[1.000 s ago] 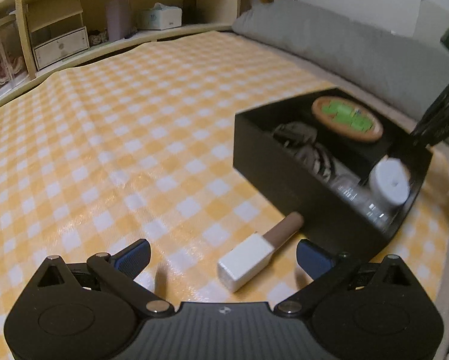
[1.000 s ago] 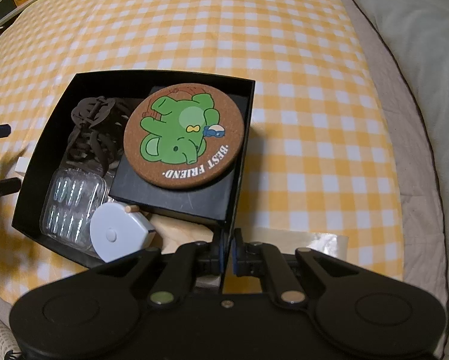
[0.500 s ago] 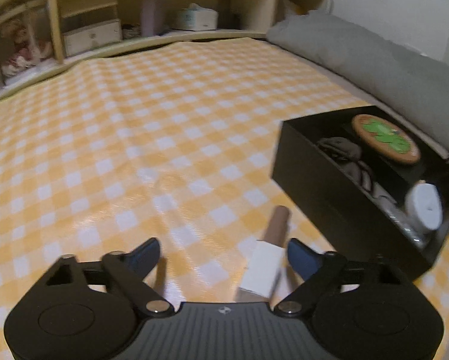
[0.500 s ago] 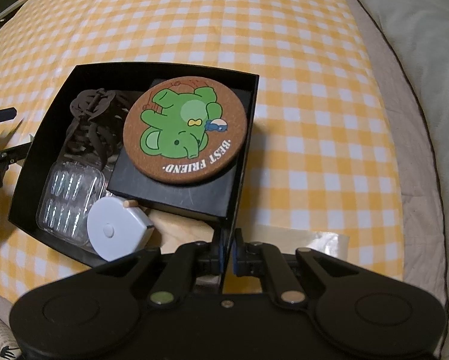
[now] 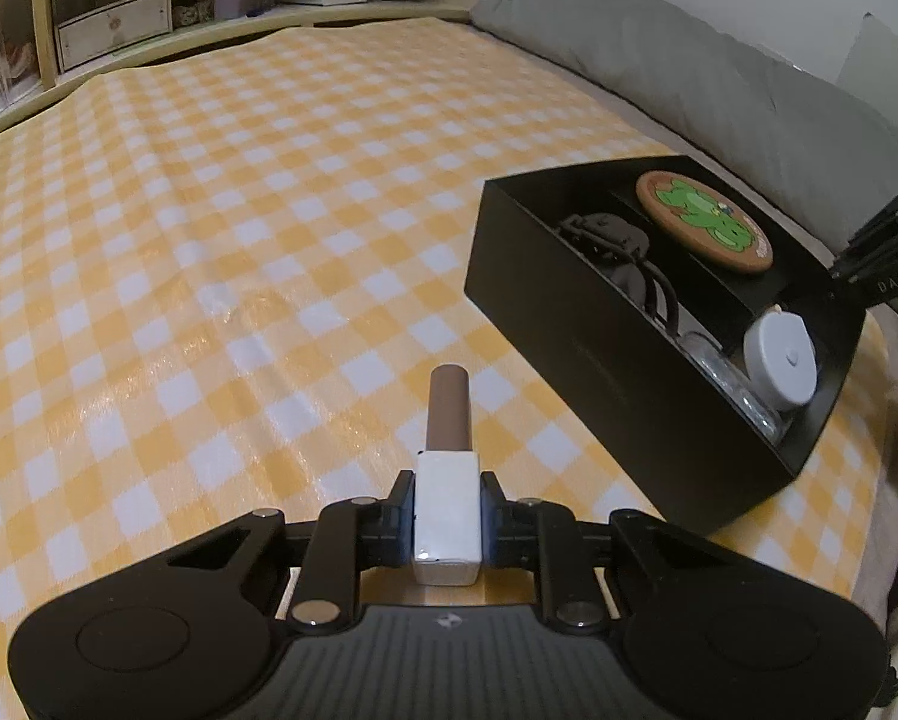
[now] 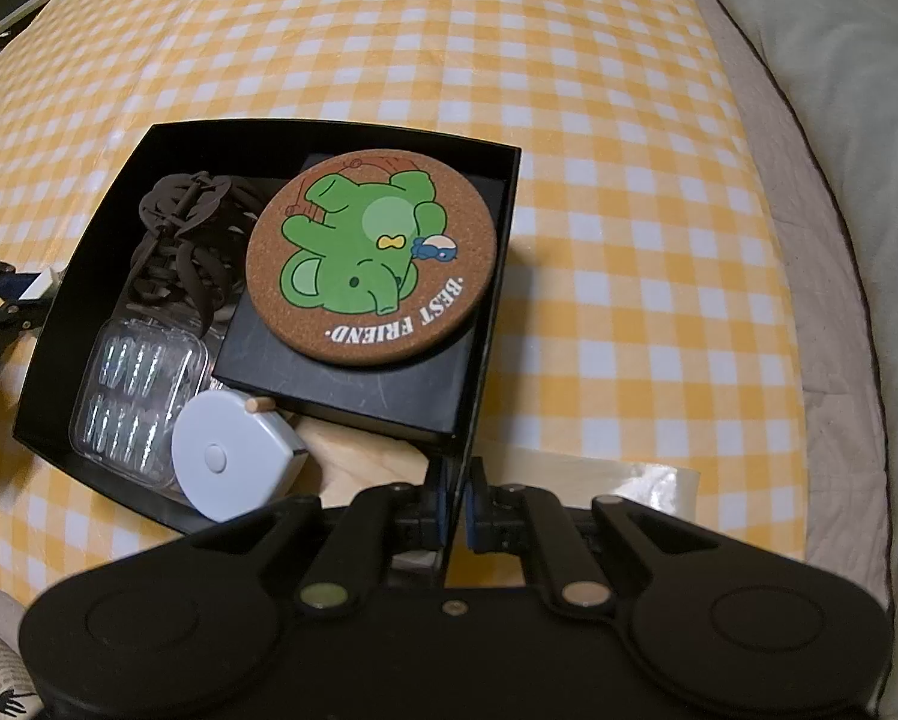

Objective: Organize rigid objects
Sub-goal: 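Lift the stick with the left gripper and carry it over the tray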

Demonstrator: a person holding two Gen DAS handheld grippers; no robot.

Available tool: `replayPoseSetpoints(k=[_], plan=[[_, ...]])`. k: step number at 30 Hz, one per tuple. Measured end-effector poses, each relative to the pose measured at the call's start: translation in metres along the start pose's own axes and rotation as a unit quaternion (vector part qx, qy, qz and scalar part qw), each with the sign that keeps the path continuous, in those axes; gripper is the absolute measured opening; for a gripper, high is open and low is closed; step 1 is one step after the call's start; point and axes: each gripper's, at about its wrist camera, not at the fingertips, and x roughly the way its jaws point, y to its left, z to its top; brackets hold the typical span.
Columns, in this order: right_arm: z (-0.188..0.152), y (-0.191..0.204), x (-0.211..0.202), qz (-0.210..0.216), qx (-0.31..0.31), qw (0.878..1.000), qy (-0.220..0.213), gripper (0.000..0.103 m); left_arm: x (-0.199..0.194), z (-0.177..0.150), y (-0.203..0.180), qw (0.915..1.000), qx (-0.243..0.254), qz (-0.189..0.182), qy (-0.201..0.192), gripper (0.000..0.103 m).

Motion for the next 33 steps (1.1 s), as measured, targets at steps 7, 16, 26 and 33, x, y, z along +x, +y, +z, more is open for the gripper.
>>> replayPoseSetpoints(k=[7, 16, 26, 33], plan=[[0.001, 0.001, 0.000, -0.001, -0.001, 1.000, 0.001, 0.007, -0.009, 0.013, 0.007, 0.9909, -0.130, 0.023, -0.022, 0.022], [0.001, 0.001, 0.000, -0.001, -0.001, 1.000, 0.001, 0.006, -0.050, 0.044, -0.016, 0.9739, -0.194, 0.023, -0.117, 0.022], [0.001, 0.002, 0.000, -0.002, -0.003, 1.000, 0.002, 0.006, -0.053, 0.070, -0.071, 0.9639, -0.217, 0.017, -0.154, 0.022], [0.002, 0.002, 0.000, -0.003, -0.002, 1.000, 0.002, 0.006, -0.033, 0.073, -0.098, 0.9586, -0.246, 0.020, -0.143, 0.022]])
